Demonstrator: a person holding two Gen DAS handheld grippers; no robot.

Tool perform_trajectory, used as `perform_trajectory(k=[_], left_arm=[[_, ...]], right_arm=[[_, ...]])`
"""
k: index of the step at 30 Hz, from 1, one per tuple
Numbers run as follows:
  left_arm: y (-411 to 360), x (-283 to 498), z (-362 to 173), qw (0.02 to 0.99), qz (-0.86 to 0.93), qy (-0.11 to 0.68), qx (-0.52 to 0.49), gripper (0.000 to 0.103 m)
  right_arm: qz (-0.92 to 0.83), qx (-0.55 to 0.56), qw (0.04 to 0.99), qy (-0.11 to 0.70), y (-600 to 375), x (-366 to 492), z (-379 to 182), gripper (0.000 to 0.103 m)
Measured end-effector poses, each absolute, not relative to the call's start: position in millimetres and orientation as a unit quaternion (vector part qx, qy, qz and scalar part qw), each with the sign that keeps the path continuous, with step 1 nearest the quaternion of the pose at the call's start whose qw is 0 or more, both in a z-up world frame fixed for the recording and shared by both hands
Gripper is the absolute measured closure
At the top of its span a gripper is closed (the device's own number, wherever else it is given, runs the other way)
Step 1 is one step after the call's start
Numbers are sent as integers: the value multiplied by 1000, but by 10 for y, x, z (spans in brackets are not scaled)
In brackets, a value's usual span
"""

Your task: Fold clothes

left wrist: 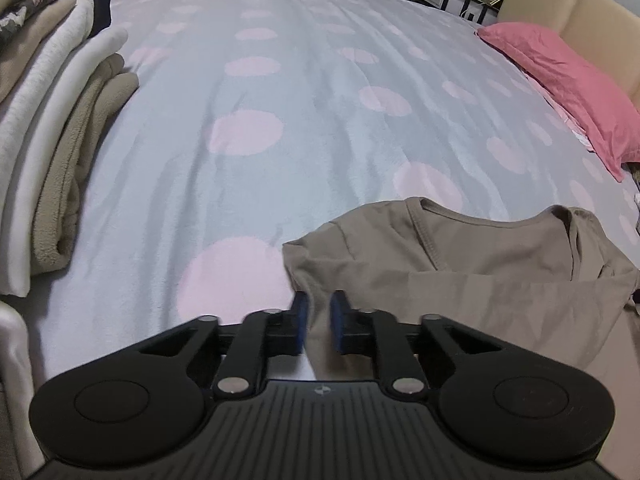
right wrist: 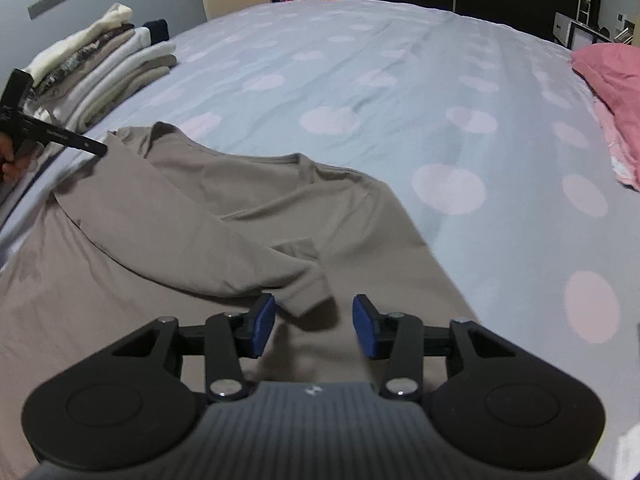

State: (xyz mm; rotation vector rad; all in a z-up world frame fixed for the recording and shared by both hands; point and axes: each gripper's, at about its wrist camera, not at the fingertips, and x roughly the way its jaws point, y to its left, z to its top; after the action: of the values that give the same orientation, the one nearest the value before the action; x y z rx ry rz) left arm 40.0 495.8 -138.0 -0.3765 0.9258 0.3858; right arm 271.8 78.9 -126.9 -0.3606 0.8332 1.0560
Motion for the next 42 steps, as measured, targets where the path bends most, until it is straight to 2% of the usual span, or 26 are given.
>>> perform_trajectory(k=[1,2,8,11,13,18,22,25,29,32,33,34,36,38,39,40,42], left_arm=[[4945,411,-1382,860,186,440,-178,101],[4932,416,-1379,860,189,440,-177,102],[4951,369,-1294,863,205,428,-176,103],[4971,367,-1279,862,209,427,-177,103],[4972,382,-1280,861,212,428,-176,103],[4986,413,-1312,856,224,431,-175,103],[5011,401,-1341,852,232,436,-175,103],[5027,393,-1370,848,232,441,-179,103],[5030,384,-1369,848,230,441,-182,103],[5035,379,-1374,847,231,442,-186,103],[5029,381,-1377,846,231,442,-186,103],[5022,383,-1380,846,230,443,-185,103],[5017,388,-1384,846,231,444,-184,103],[5019,388,-1382,846,231,445,-184,103],[5021,388,-1380,846,231,445,-184,103],[5020,385,-1377,846,231,444,-184,103],[5021,377,-1373,846,230,444,-184,103]], right_arm=[[490,-159,767,383,820,2716,-1257,91],[493,-153,766,384,853,2718,-1235,98],[565,-104,727,376,909,2714,-831,99],[604,-33,691,395,844,2829,-633,99],[587,0,694,417,813,2938,-639,99],[472,-15,755,455,904,3041,-932,99],[391,-27,798,457,968,3067,-1116,96],[367,-17,829,422,939,3066,-1046,83],[406,3,802,439,891,3111,-1078,82],[435,-32,781,447,934,3040,-1163,80],[442,-46,778,445,953,3009,-1195,77],[444,-52,778,442,960,2985,-1224,67],[446,-55,779,438,976,2945,-1282,61],[443,-69,777,441,1042,2896,-1348,64],[442,-78,776,442,1067,2876,-1362,78],[442,-86,775,443,1085,2858,-1366,101],[452,-63,771,445,1063,2884,-1302,101]])
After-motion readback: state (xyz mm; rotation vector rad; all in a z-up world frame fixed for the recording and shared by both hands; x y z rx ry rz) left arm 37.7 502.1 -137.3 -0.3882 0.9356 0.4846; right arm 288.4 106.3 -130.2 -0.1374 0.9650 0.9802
